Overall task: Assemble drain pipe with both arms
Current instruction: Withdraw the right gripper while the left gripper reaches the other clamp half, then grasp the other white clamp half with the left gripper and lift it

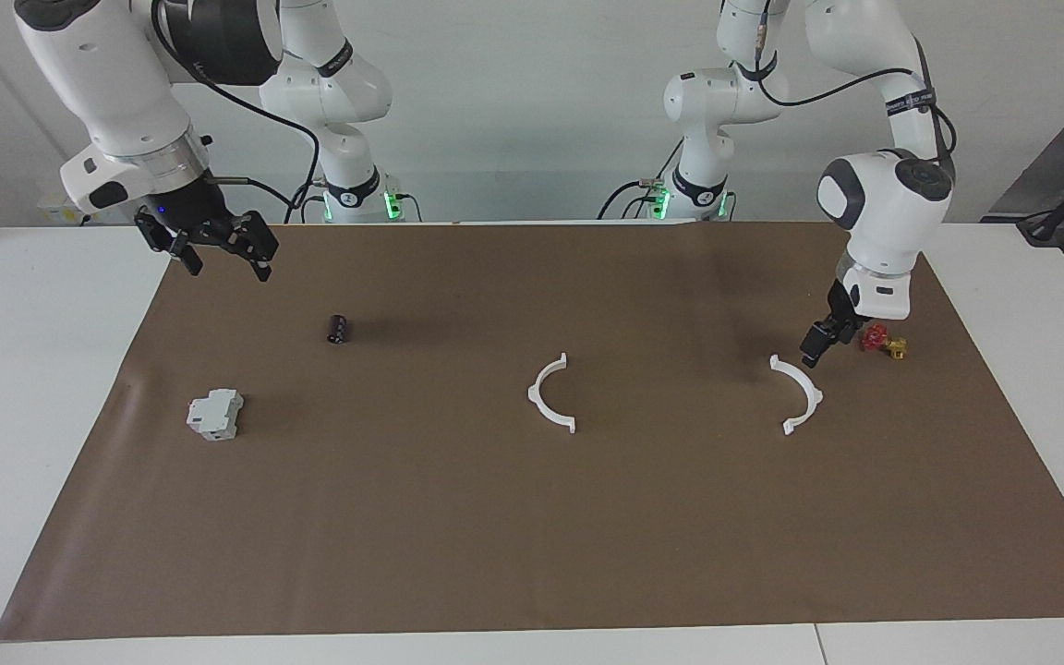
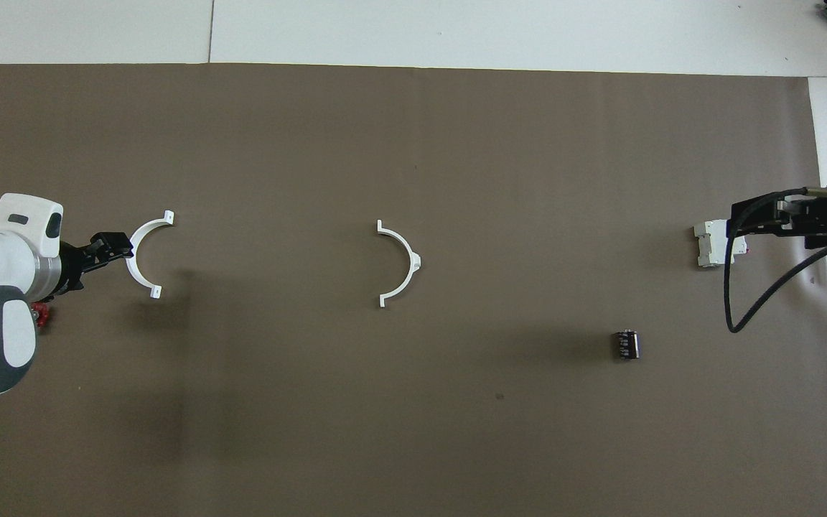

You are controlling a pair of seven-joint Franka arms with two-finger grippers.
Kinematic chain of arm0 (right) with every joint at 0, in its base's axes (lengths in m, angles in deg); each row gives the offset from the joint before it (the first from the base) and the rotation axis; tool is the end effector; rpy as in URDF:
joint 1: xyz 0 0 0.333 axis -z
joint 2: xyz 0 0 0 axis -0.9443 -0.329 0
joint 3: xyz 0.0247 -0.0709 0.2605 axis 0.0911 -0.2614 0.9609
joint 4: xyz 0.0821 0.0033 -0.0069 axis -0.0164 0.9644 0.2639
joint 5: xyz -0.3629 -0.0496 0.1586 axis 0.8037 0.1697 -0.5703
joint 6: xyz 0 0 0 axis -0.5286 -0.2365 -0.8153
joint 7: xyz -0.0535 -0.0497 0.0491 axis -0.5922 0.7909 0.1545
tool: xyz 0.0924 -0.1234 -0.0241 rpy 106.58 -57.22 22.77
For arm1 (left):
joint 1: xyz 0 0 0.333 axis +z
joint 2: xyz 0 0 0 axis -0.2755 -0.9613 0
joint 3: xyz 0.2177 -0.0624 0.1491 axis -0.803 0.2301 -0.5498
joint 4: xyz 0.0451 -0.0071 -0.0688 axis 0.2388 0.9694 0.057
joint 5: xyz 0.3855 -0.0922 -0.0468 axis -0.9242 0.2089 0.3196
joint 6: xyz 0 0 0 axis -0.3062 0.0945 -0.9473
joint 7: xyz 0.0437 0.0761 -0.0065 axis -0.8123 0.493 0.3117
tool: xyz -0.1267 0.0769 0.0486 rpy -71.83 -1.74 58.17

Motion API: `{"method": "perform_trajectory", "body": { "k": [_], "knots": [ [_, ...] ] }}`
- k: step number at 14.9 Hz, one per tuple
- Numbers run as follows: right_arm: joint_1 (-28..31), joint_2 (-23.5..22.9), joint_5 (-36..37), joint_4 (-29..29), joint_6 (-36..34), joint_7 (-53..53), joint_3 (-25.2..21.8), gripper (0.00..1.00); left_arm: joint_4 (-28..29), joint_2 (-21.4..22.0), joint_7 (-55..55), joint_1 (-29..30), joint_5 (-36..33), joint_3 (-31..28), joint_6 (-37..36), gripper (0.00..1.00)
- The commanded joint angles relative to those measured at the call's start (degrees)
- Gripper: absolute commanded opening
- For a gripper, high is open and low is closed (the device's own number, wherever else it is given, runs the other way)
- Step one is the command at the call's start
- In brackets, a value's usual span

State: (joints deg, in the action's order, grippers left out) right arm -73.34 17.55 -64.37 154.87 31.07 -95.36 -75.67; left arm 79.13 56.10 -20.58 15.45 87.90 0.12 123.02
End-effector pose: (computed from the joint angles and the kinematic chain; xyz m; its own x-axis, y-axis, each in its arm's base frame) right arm 0.5619 -0.0067 0.5019 0.9882 -0.1525 0.0158 -0.1524 -0.9883 -0.0059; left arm 0.5414 0.0308 0.2642 0.8546 0.5007 0.1376 0.4961 -0.8656 0.0681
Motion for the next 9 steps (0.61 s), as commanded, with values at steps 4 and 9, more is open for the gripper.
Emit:
{"method": "perform_trajectory", "body": {
  "k": [4, 9],
  "knots": [
    [0.52, 0.81, -0.93, 1.15, 0.98, 0.69, 0.34, 1.00, 1.58, -1.92, -2.56, -1.12, 0.77, -0.25, 3.90, 1.00],
    [0.52, 0.72, -0.93, 1.06, 1.07, -0.01, 0.34, 1.00, 1.59, -6.57, -2.73, -2.79, 0.59, -0.25, 9.35, 1.00]
  ]
}}
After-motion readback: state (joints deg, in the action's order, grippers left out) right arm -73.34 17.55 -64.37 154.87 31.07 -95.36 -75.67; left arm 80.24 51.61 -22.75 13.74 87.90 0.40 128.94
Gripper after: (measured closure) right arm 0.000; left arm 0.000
